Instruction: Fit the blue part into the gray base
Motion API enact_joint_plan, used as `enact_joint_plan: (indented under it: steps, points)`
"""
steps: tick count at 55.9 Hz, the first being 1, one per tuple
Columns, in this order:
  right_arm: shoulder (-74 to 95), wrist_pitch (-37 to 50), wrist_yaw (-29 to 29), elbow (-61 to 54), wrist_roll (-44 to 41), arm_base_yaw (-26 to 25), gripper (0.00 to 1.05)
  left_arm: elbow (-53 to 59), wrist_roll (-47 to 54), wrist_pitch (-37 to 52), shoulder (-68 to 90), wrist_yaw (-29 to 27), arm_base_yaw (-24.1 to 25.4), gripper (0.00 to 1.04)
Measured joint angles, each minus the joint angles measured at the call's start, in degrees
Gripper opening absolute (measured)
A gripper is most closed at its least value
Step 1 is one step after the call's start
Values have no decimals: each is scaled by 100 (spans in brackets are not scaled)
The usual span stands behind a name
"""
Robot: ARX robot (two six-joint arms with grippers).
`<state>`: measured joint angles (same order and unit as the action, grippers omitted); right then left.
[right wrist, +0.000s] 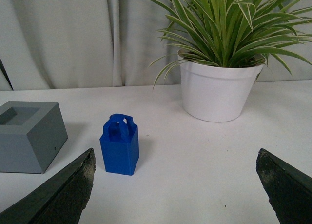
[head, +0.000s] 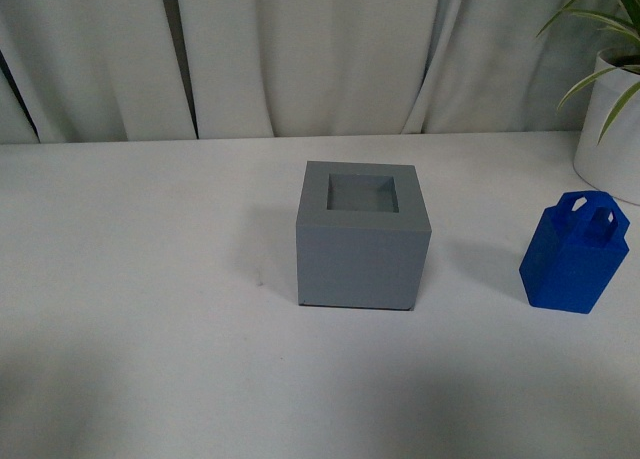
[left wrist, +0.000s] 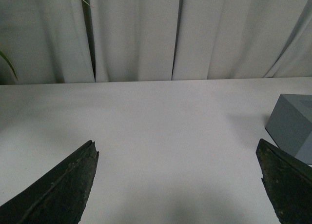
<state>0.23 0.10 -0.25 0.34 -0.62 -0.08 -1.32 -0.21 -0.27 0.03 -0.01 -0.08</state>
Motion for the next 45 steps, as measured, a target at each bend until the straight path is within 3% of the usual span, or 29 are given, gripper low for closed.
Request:
enact_joint_plan:
  steps: [45]
  points:
    - [0,0,0,0,0,0,97,0,0,0,0,0,0,99]
